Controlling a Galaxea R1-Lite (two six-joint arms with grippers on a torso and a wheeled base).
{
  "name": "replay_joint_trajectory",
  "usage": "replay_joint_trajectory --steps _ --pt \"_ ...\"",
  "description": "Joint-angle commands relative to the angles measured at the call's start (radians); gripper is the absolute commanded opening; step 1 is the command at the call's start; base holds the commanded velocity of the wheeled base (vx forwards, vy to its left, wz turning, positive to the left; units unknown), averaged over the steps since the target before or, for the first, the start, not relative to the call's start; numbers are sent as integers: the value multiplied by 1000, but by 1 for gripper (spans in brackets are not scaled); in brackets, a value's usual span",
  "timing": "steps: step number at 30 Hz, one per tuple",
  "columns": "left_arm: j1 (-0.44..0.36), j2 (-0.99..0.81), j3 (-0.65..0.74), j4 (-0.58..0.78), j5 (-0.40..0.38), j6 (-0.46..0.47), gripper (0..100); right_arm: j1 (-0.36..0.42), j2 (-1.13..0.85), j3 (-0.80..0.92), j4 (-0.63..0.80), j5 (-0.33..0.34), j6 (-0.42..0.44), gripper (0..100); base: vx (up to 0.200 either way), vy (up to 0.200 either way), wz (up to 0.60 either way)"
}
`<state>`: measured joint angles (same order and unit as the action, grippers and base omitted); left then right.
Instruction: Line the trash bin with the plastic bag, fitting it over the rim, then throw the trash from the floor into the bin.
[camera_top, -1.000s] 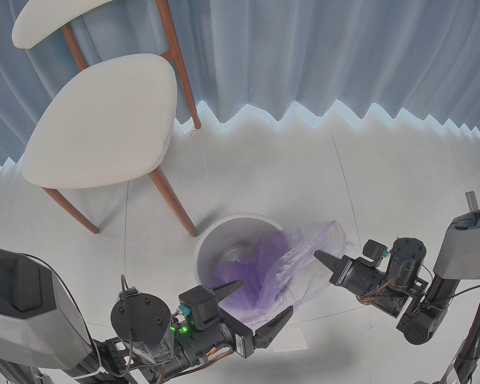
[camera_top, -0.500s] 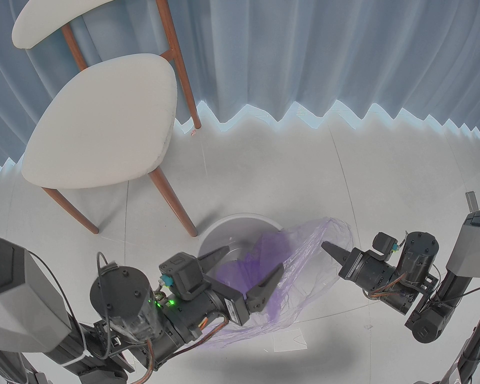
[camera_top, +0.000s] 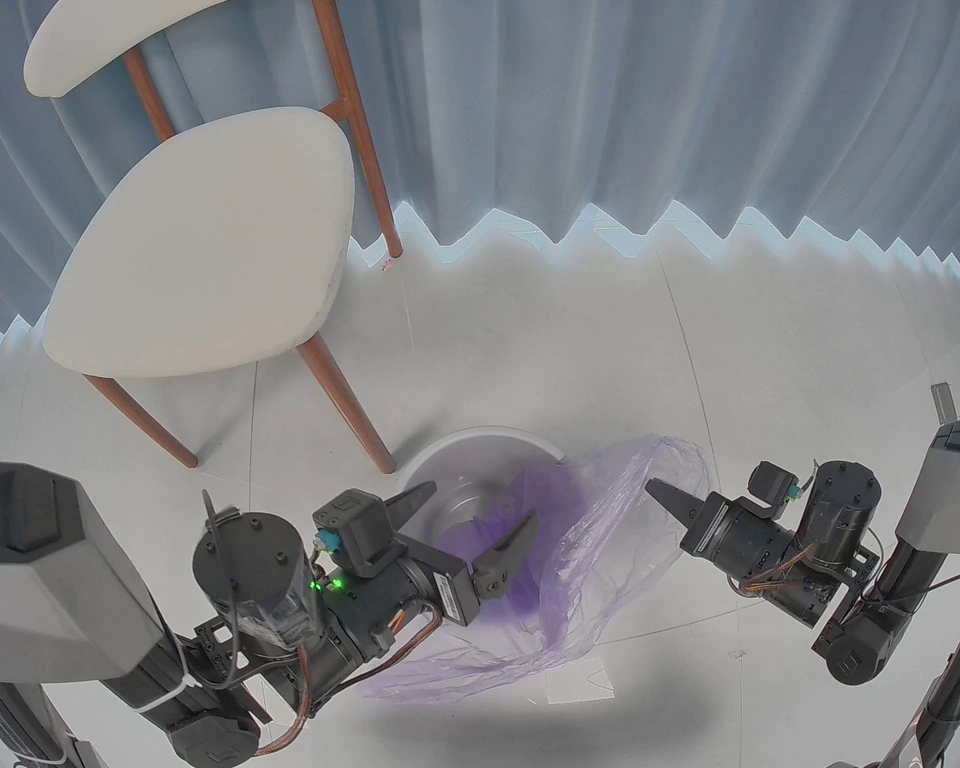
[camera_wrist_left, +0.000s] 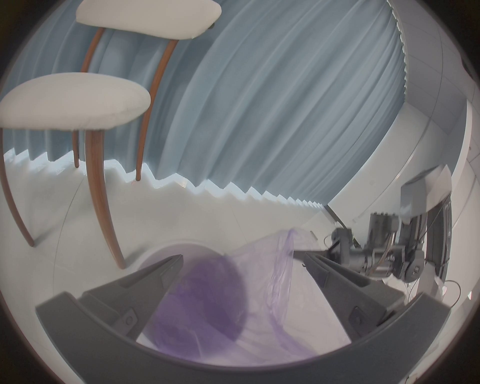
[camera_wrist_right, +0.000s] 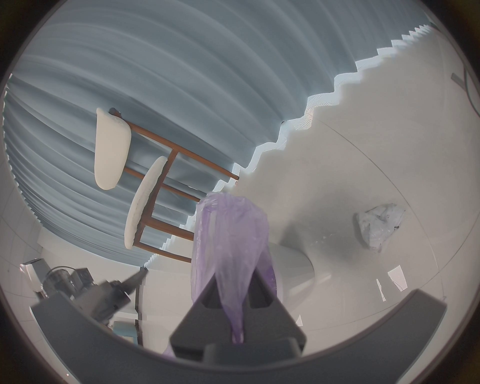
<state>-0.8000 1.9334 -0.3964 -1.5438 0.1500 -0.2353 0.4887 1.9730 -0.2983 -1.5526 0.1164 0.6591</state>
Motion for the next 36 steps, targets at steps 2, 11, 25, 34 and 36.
replay_joint_trajectory --steps 2,11,25,34,36 --pt "13 61 65 -1 -76 2 100 -9 -11 -21 -12 -1 2 0 0 0 0" --pt "166 -50 165 1 -287 83 100 -94 -51 -65 -12 6 17 0 0 0 0" --pt "436 -62 327 1 -770 335 100 -58 9 -113 -11 25 89 0 0 0 0" --pt "421 -34 301 1 -751 340 100 53 26 -237 55 -110 76 0 0 0 0" --pt "410 -37 294 -1 -742 338 100 68 27 -274 101 -142 74 0 0 0 0"
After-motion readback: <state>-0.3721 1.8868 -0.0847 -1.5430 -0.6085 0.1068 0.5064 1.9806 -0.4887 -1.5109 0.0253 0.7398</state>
